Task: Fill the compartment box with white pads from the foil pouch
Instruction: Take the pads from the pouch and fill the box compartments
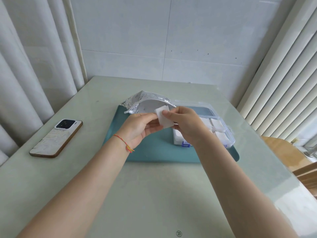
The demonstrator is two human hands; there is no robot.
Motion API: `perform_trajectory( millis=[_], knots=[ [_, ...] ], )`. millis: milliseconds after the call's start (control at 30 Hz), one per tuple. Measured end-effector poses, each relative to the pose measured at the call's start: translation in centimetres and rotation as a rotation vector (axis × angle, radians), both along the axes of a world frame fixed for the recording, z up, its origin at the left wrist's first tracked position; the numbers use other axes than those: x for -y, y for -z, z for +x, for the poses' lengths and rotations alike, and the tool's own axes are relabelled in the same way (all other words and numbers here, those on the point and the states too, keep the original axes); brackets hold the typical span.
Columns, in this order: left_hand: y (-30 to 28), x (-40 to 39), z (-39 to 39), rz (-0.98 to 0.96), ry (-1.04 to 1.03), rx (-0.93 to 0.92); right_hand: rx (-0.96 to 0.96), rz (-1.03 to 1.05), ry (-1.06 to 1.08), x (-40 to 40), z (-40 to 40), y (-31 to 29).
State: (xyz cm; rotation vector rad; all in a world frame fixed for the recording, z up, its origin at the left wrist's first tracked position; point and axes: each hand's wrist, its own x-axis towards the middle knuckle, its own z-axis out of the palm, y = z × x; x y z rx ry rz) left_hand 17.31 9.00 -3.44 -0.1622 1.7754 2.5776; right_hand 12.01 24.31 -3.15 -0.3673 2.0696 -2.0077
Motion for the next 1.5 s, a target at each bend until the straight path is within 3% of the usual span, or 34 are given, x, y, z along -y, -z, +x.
perform_trajectory(
  millis=[500,867,1067,1300,1500],
  knots=[
    [-1.2,0.0,0.2,-0.187,0.006,0.043,-0.007,0.055,-0.02,-0.9,-0.1,-0.5],
    [-1.4,-3.6,-1.7,-0.186,0.064,-0.011,-0.053,0.041,0.152,-4.2,-0.8,-0.9],
    [-0.6,-6.5,-3.9,-0.482,0.012,-0.075,-0.056,0.17,0.147,-7.6,-1.7,-2.0],
    [-0.4,-11.1,-6.4,-0.754,0.041,-0.088,-0.123,0.555,0.073,-13.5,-4.4,-2.8],
    [0.6,-14.7,-7.3,-1.12,0.101,-0.245,-0.083,0.77,0.077,-17.9,-5.8,-2.7]
  ],
)
